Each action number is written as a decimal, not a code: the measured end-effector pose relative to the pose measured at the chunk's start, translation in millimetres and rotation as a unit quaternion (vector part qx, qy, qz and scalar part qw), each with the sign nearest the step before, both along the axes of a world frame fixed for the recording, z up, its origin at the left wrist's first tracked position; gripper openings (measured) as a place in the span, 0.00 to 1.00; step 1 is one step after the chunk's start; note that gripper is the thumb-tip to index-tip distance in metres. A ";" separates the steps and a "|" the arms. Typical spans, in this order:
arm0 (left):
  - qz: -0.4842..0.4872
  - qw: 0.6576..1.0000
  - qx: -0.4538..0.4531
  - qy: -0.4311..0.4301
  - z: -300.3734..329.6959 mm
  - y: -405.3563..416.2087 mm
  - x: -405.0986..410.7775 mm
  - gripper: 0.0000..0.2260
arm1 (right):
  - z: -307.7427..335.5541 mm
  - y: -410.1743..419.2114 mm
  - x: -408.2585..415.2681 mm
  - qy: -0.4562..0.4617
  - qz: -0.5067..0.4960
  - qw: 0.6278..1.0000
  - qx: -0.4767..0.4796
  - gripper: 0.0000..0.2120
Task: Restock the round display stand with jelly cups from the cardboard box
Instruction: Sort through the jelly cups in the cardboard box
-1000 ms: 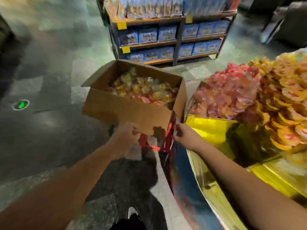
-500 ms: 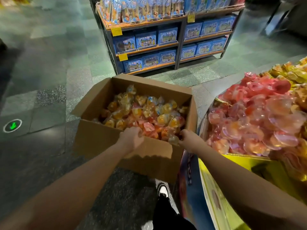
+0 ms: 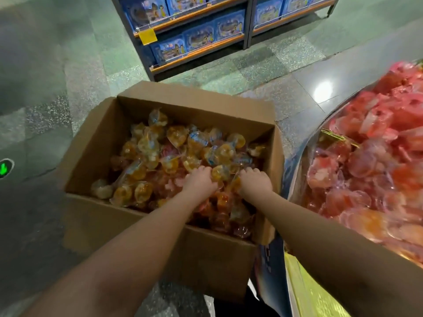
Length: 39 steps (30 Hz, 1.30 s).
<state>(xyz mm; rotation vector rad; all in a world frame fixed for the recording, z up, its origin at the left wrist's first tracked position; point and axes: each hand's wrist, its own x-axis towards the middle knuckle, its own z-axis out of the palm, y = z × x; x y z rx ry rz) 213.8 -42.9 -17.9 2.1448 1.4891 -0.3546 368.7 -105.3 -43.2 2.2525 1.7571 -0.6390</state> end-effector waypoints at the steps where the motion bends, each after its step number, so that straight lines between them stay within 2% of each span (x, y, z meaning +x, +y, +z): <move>1: -0.014 1.000 -0.006 0.013 -10.6 4.4 5.5 0.19 | -7.5 3.4 -0.8 0.005 -0.007 1.000 -0.008 0.21; 7: -0.027 0.998 0.012 0.059 -58.6 15.1 23.4 0.25 | -35.8 9.9 -2.9 0.014 -0.047 0.999 0.001 0.23; 11: -0.028 0.995 0.045 0.086 -82.0 15.1 24.9 0.32 | -48.4 11.6 -3.9 -0.002 -0.052 0.999 0.010 0.25; 15: -0.011 0.994 0.080 0.077 -91.8 17.4 24.0 0.26 | -57.3 14.7 -3.2 -0.012 -0.060 0.998 0.013 0.24; 19: 0.019 0.993 0.111 0.034 -74.1 9.0 12.8 0.24 | -50.4 11.6 -1.7 0.029 -0.079 0.996 0.033 0.26; 23: 0.136 0.984 0.065 -0.098 -35.1 -20.5 -14.4 0.23 | -19.5 -6.8 -6.7 0.114 -0.135 0.981 0.082 0.36; 27: 0.258 0.920 -0.079 -0.286 25.2 -66.6 -45.0 0.20 | 18.7 -54.5 -20.7 0.246 -0.243 0.928 0.142 0.36; 30: 0.257 0.872 -0.164 -0.384 67.5 -113.5 -67.9 0.16 | 52.9 -111.5 -39.3 0.376 -0.267 0.865 0.200 0.23; 33: 0.251 0.824 -0.215 -0.460 90.0 -163.9 -87.2 0.14 | 77.7 -176.9 -62.8 0.424 -0.279 0.829 0.234 0.23; 36: 0.224 0.817 -0.207 -0.489 100.9 -213.5 -106.7 0.18 | 97.4 -244.5 -90.7 0.457 -0.296 0.786 0.291 0.23; 39: 0.188 0.805 -0.247 -0.505 111.7 -262.5 -127.2 0.14 | 111.7 -308.7 -115.7 0.463 -0.326 0.754 0.333 0.23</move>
